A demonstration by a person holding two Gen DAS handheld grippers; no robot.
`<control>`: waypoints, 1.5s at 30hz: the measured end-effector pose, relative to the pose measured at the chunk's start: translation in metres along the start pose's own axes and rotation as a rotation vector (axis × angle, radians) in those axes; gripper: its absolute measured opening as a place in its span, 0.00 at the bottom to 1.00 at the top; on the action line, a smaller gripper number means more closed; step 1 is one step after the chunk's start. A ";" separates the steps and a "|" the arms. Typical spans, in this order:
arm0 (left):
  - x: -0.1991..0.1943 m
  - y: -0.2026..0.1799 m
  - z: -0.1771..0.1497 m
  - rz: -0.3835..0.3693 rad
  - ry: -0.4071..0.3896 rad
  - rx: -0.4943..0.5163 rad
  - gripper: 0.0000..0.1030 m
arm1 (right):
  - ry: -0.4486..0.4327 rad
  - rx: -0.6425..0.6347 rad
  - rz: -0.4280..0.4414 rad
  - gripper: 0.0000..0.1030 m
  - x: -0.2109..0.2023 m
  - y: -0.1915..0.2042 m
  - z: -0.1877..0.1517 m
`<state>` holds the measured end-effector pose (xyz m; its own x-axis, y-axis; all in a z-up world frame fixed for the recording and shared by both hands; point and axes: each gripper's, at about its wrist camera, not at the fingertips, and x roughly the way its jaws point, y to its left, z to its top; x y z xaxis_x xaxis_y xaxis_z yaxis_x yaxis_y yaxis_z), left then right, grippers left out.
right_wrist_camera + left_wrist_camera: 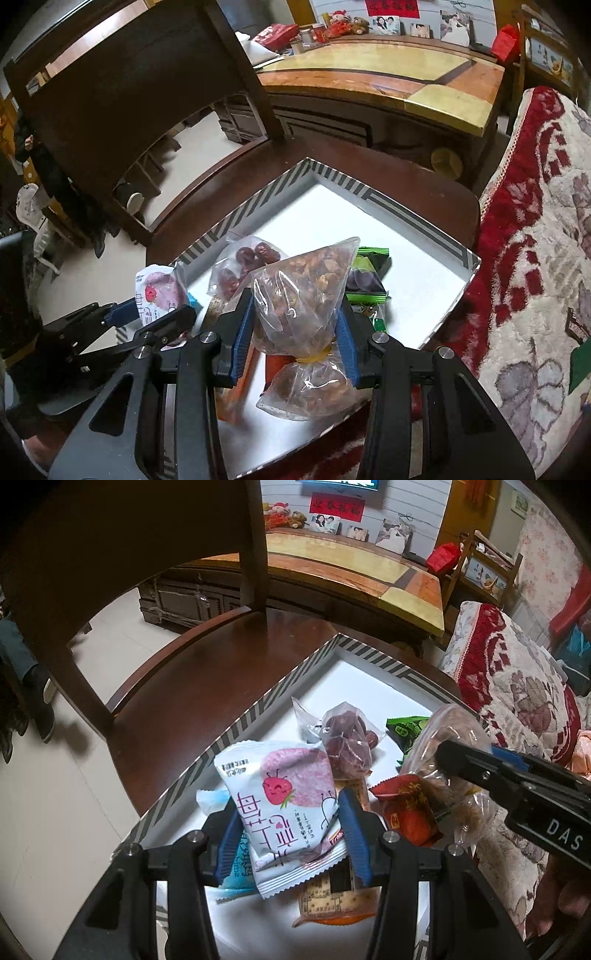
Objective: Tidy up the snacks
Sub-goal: 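Lower both packets into the tray and open both tools, then move both open tools back to the remaining snacks on the sofa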
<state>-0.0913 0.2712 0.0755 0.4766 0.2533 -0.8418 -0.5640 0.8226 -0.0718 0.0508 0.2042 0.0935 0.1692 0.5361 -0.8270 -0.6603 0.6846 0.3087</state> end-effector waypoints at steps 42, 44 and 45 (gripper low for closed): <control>-0.042 -0.051 -0.016 -0.077 -0.023 0.060 0.84 | -0.115 0.115 -0.001 0.56 -0.091 -0.047 -0.059; -0.044 -0.067 -0.019 -0.099 -0.020 0.091 0.86 | -0.118 0.127 -0.025 0.56 -0.100 -0.058 -0.069; -0.044 -0.075 -0.021 -0.107 -0.018 0.105 0.86 | -0.124 0.140 -0.037 0.56 -0.107 -0.065 -0.075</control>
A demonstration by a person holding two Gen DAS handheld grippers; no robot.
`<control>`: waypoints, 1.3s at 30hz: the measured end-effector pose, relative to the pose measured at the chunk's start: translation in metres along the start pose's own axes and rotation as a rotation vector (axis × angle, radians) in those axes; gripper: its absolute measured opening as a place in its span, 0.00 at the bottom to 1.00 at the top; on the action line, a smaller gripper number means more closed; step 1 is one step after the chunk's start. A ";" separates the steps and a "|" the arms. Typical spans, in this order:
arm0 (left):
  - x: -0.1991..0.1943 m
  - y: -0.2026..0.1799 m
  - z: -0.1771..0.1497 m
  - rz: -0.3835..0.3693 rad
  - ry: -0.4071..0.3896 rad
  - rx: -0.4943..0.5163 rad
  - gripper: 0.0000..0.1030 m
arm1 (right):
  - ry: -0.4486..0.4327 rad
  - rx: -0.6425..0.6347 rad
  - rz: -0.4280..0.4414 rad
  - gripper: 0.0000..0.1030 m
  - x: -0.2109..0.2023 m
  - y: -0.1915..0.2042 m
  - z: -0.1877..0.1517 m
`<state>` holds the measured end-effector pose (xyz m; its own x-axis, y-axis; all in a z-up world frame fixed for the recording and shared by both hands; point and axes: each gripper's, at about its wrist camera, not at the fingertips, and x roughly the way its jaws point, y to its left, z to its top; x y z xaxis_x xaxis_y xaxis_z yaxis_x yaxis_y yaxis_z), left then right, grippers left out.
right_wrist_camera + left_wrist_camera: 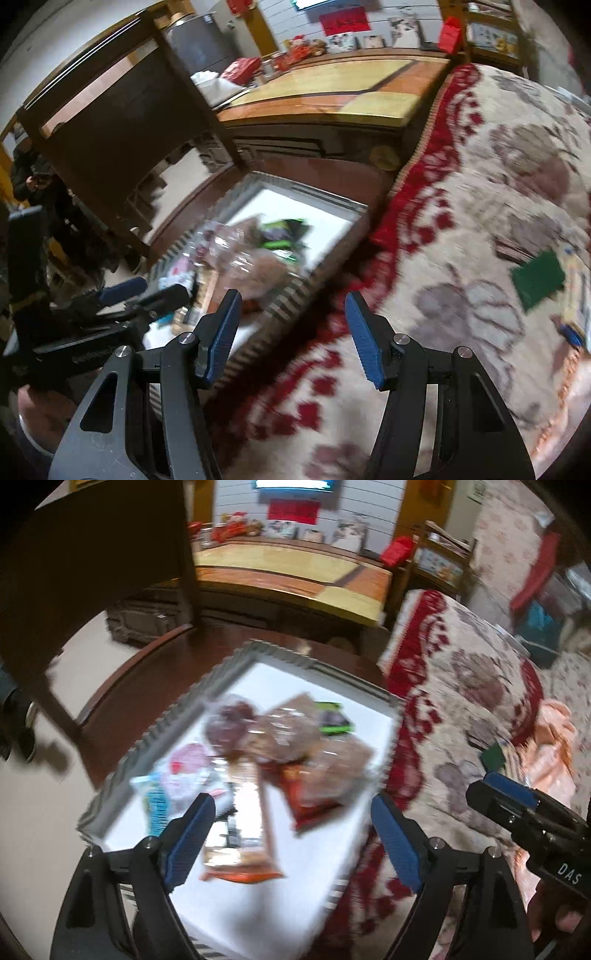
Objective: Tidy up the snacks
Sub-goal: 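Move both open tools back to the remaining snacks on the sofa, then grasp the dark green packet with the left tool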
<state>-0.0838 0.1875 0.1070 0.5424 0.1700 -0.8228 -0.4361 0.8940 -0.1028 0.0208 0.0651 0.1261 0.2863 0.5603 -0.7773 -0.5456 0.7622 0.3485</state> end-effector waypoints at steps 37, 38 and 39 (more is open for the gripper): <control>0.099 -0.227 0.038 -0.279 0.170 0.388 0.87 | -0.030 0.333 -0.171 0.56 -0.071 -0.194 -0.059; 0.102 -0.235 0.038 -0.297 0.171 0.414 0.87 | -0.031 0.337 -0.173 0.56 -0.073 -0.197 -0.060; 0.104 -0.242 0.039 -0.309 0.170 0.436 0.87 | -0.033 0.345 -0.176 0.56 -0.075 -0.200 -0.062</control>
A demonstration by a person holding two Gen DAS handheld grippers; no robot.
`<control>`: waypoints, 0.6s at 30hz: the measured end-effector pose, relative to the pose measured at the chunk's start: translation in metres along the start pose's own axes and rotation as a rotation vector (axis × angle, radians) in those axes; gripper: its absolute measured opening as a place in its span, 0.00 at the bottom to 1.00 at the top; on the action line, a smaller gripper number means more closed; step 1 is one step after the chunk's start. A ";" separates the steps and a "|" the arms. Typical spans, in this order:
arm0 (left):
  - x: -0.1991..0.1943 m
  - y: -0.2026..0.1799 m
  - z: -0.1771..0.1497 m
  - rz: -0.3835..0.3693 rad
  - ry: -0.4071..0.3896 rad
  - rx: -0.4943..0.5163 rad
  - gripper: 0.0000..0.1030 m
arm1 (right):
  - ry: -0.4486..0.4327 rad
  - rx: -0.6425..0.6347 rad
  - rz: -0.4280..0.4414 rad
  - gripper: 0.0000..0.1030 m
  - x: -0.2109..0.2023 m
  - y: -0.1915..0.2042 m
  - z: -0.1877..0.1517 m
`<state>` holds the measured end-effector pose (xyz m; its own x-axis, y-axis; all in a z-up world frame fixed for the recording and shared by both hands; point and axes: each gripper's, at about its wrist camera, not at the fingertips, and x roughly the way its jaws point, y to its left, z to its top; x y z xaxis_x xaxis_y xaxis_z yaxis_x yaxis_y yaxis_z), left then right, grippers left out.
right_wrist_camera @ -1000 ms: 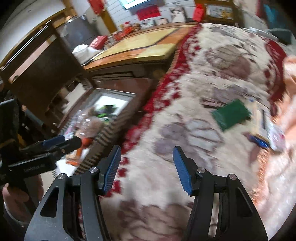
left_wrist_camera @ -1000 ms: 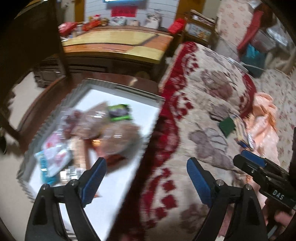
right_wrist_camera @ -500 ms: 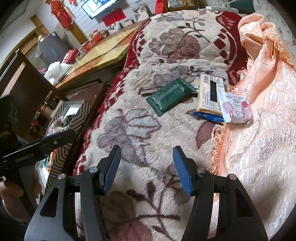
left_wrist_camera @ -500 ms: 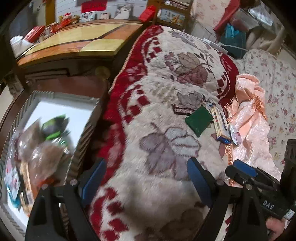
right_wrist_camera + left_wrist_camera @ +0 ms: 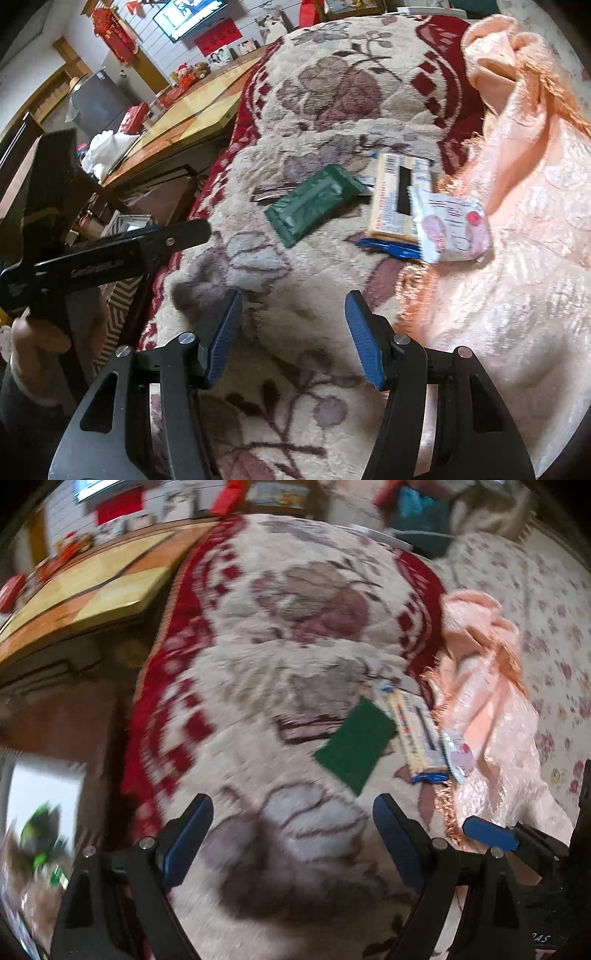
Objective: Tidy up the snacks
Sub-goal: 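Grasp the dark green packet with the left tool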
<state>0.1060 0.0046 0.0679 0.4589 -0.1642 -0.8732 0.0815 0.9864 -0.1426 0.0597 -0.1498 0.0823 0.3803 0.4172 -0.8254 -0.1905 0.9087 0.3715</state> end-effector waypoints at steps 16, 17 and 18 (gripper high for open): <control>0.081 -0.077 0.032 0.049 0.104 0.367 0.67 | -0.035 0.141 0.020 0.56 -0.011 -0.044 0.000; 0.086 -0.079 0.031 0.054 0.117 0.377 0.62 | -0.040 0.144 0.021 0.56 -0.011 -0.044 0.001; 0.089 -0.082 0.031 0.053 0.121 0.388 0.60 | -0.044 0.144 0.020 0.56 -0.011 -0.044 0.002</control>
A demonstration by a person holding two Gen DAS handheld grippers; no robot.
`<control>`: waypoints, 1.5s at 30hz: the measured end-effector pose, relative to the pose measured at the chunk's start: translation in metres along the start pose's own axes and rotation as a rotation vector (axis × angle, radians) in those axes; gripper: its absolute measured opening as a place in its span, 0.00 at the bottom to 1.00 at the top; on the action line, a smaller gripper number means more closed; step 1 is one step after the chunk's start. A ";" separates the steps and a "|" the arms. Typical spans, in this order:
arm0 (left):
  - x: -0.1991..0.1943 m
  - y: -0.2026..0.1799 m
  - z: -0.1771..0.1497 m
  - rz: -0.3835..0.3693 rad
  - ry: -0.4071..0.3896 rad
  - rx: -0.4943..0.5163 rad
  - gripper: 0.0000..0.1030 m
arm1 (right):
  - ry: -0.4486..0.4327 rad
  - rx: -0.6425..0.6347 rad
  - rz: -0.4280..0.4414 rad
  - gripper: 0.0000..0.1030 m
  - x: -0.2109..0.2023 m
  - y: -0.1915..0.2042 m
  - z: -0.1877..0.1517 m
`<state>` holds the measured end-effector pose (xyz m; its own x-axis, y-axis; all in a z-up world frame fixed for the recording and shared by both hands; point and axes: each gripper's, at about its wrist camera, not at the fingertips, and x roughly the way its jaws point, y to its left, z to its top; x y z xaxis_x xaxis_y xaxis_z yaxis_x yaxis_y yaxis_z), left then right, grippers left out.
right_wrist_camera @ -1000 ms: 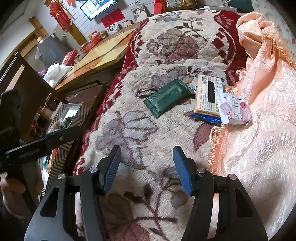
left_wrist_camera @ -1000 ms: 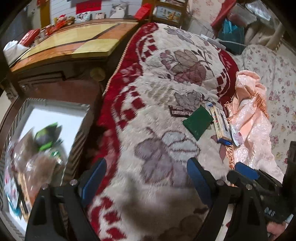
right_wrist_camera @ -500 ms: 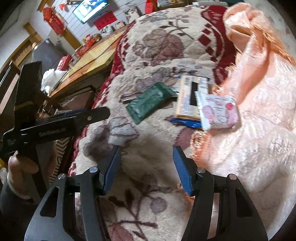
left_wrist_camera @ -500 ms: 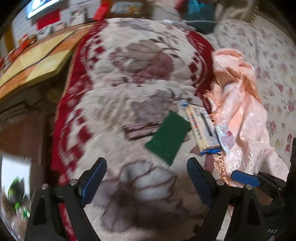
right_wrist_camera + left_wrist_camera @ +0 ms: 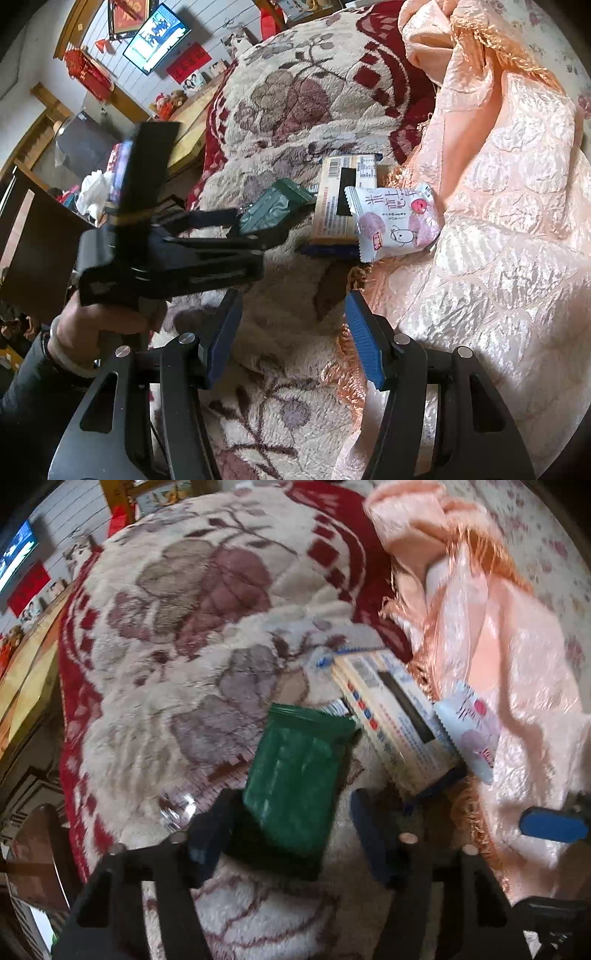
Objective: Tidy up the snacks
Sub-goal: 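Grasp the dark green packet with the left tool, then grasp the brown coffee stick packet with right tool while left tool holds green packet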
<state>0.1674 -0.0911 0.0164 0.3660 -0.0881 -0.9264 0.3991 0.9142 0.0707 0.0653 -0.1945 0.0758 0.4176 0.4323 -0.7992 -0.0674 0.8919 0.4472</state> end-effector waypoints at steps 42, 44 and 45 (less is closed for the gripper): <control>-0.114 0.080 -0.151 -0.024 -0.135 -0.478 0.45 | 0.362 -0.838 -0.073 0.07 0.162 0.083 0.092; -0.117 0.081 -0.157 -0.030 -0.133 -0.488 0.45 | 0.356 -0.783 -0.053 0.06 0.154 0.082 0.089; -0.118 0.082 -0.160 -0.033 -0.131 -0.494 0.45 | 0.343 -0.763 -0.045 0.06 0.144 0.082 0.084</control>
<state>0.0224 0.0572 0.0719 0.4750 -0.1400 -0.8688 -0.0209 0.9852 -0.1702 0.1958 -0.0702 0.0307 0.1438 0.3002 -0.9430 -0.7037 0.7010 0.1159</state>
